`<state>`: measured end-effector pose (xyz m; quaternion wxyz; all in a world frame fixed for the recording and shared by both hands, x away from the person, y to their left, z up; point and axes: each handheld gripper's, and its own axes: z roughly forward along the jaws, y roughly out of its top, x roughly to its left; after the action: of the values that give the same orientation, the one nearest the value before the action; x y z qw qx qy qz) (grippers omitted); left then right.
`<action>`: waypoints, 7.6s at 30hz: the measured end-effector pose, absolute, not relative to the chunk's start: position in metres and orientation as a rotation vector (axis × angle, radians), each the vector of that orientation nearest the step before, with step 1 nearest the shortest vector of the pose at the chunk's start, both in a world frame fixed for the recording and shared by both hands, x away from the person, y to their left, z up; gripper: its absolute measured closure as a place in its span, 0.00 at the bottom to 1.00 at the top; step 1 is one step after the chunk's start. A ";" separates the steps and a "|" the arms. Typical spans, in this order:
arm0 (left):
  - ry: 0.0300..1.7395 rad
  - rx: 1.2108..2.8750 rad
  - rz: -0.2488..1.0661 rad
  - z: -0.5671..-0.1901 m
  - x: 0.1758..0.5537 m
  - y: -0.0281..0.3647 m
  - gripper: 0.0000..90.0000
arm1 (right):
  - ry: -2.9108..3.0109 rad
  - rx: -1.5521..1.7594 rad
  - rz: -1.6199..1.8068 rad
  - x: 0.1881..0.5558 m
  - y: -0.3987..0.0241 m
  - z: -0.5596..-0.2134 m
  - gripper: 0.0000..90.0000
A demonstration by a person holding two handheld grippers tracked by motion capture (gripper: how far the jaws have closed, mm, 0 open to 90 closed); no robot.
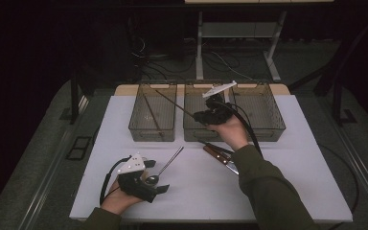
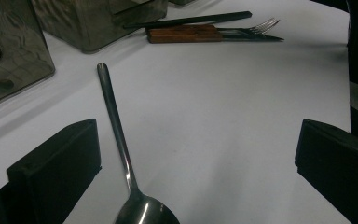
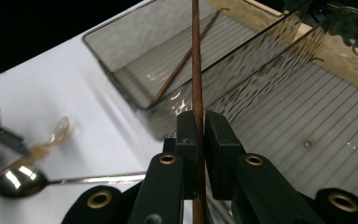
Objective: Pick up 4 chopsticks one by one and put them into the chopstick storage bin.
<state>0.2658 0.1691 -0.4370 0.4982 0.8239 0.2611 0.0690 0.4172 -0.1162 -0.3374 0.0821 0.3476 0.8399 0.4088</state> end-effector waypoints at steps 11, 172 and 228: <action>0.621 1.989 0.168 -0.436 0.266 0.170 0.00 | 2.504 1.086 1.143 0.448 -0.077 -0.340 0.93; 0.639 2.037 0.188 -0.439 0.267 0.171 0.00 | 2.572 1.004 1.023 0.347 -0.294 -0.439 0.98; 0.634 2.041 0.192 -0.438 0.266 0.171 0.00 | 2.687 0.863 1.078 0.337 -0.280 -0.439 0.87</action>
<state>0.2662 0.1706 -0.4383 0.4777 0.8356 0.2595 0.0787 0.3370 -0.2803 -0.4391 0.0603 0.2852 0.8878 0.3561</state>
